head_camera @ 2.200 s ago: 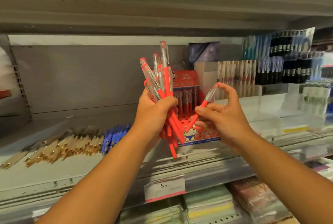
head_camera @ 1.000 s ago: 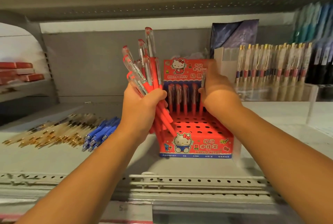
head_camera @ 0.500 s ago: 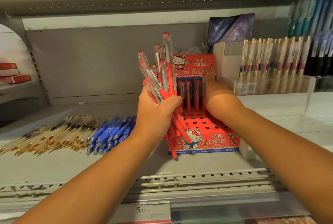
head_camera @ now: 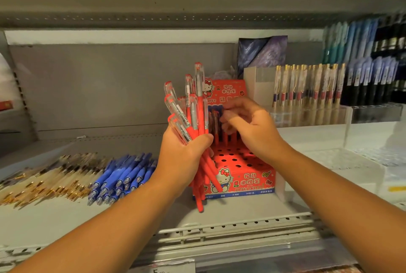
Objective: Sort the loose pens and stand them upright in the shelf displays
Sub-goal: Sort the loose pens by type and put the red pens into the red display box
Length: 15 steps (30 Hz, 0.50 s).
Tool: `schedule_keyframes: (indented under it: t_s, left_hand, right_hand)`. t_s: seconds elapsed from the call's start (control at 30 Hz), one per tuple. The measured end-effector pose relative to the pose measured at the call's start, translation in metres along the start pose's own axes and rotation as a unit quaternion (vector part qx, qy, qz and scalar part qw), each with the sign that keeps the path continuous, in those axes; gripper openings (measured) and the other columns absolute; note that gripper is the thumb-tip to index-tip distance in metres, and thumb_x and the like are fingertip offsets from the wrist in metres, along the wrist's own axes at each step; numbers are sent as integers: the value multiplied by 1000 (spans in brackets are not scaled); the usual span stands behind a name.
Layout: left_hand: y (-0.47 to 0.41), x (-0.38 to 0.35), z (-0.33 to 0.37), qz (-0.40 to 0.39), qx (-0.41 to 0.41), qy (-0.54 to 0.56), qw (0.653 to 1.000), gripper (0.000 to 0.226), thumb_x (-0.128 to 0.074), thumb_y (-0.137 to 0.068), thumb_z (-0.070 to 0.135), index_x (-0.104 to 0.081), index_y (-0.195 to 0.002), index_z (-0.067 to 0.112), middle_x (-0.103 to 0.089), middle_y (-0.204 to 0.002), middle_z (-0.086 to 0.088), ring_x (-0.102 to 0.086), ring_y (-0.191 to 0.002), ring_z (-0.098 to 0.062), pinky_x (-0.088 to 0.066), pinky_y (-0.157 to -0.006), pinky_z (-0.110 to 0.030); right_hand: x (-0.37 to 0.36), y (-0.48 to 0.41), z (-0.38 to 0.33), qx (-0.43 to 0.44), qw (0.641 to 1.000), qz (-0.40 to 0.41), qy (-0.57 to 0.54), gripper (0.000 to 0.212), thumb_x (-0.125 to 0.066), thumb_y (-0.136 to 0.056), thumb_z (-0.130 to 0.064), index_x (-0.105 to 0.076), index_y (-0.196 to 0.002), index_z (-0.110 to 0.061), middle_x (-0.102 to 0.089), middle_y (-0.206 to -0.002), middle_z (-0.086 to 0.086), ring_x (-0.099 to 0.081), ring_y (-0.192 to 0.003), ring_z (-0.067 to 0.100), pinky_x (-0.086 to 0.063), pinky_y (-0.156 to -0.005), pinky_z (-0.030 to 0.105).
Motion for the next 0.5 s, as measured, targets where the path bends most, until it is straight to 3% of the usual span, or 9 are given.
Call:
schedule_keyframes:
  t_s: [0.1,0.27,0.37,0.5]
  left_hand:
    - [0,-2,-2,-21,4,-9,1000,19,-60,-87,-7,-54,-103,-13,-60,-62,-20,-59,-39,-23,-42,-34,-22]
    - [2,-5,-3,-46,7,-16,999,9,-63,-86,-5,-58,-93,-2,-63,-56,-6,-60,-40,-18,-43,-35,-21]
    - [2,-3,-4,-45,10,-18,999,5,-61,-88,-3,-59,-85,0,-62,-54,-8,-59,-38,-18,-42,-33,-20]
    - [0,0,-3,-23,3,-17,1000,5,-61,-73,12,-64,-72,8,-61,-53,-14,-60,-41,-27,-46,-38,-26]
  right_hand:
    - [-11,3,-2,-21,989,-46,-142,6,-64,-92,-7,-63,-96,-11,-68,-78,8,-66,-66,17,-53,-53,30]
    - [-20,4,-1,-33,982,-76,-172,18,-71,-85,-6,-62,-100,-9,-70,-73,-3,-65,-57,12,-52,-49,25]
    - [-22,3,2,-53,980,-79,-175,15,-70,-87,-3,-62,-99,-9,-69,-73,-1,-65,-61,17,-52,-51,26]
    - [-20,-1,3,-80,973,-59,-207,15,-60,-89,7,-61,-92,-8,-68,-68,1,-60,-51,20,-49,-47,24]
Point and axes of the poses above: each hand's wrist, its own y-axis away from the middle knuckle, its own x-axis out of the back of the hand, z = x × y, the point moved 5 cm from there along -y, towards the middle knuckle
